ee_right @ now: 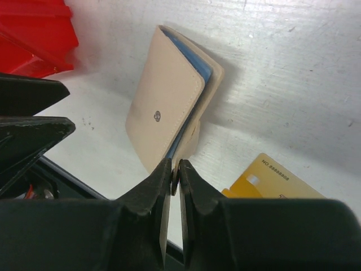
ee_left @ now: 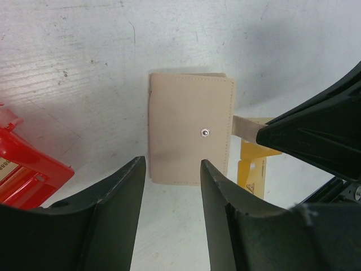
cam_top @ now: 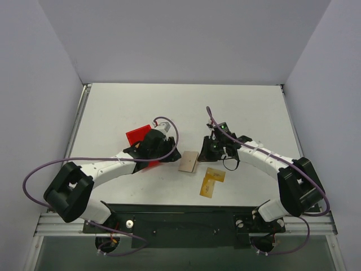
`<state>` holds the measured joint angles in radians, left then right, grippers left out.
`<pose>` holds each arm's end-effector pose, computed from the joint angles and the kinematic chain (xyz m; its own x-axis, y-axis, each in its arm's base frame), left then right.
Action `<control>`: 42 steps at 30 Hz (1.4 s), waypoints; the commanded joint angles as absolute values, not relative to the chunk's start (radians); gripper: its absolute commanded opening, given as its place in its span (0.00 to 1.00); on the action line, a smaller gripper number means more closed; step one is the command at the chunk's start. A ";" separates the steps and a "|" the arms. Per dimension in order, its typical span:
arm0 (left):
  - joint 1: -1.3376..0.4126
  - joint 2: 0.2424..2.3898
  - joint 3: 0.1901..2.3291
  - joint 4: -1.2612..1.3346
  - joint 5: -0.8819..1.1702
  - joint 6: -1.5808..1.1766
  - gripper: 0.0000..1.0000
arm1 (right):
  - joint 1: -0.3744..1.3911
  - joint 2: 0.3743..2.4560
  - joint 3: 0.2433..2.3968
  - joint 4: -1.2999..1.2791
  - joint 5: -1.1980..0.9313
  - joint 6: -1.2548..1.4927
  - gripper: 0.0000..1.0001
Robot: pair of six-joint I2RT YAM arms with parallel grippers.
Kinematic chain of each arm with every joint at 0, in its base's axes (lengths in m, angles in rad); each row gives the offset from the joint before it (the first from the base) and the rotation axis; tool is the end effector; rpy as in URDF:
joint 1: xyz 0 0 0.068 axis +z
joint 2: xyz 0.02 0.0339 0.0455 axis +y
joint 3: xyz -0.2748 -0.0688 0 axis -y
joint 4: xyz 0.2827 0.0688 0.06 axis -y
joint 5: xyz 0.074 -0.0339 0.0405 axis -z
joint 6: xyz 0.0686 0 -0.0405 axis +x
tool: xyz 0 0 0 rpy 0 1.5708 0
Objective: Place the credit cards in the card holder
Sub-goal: Place the card holder at the center of the board, then move the credit card to the corner of the board.
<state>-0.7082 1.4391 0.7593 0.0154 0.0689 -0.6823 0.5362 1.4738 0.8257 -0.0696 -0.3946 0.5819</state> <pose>0.2655 -0.2336 0.1670 -0.7986 -0.1443 -0.5843 0.2403 0.8136 -0.5294 0.2947 0.2058 0.1739 -0.8683 0.0742 -0.4904 -0.2913 0.7240 0.6253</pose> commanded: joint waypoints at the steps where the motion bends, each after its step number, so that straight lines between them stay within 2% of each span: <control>1: -0.712 1.397 0.758 0.006 0.046 -0.664 0.54 | 0.531 1.462 0.853 -0.117 -0.310 0.560 0.16; 2: -0.712 1.397 0.758 0.005 0.045 -0.664 0.54 | 0.532 1.457 0.851 -0.120 -0.276 0.560 0.20; 11: -0.710 1.390 0.767 0.002 0.045 -0.652 0.54 | 0.531 1.413 0.870 -0.138 -0.120 0.534 0.34; 18: -0.692 1.237 0.767 -0.100 -0.084 -0.569 0.54 | 0.537 1.235 0.784 -0.063 -0.003 0.505 0.58; 27: -0.425 0.993 0.703 -0.087 0.037 -0.581 0.65 | 0.541 1.216 0.798 -0.071 -0.022 0.477 0.59; 30: -0.426 0.948 0.706 -0.110 0.018 -0.558 0.65 | 0.538 1.201 0.785 -0.101 -0.003 0.506 0.59; 36: -0.494 0.910 0.701 -0.144 0.009 -0.535 0.59 | 0.541 1.229 0.764 -0.202 0.009 0.589 0.51; 42: -0.616 0.923 0.675 -0.164 -0.132 -0.551 0.59 | 0.545 1.232 0.681 -0.195 -0.021 0.653 0.49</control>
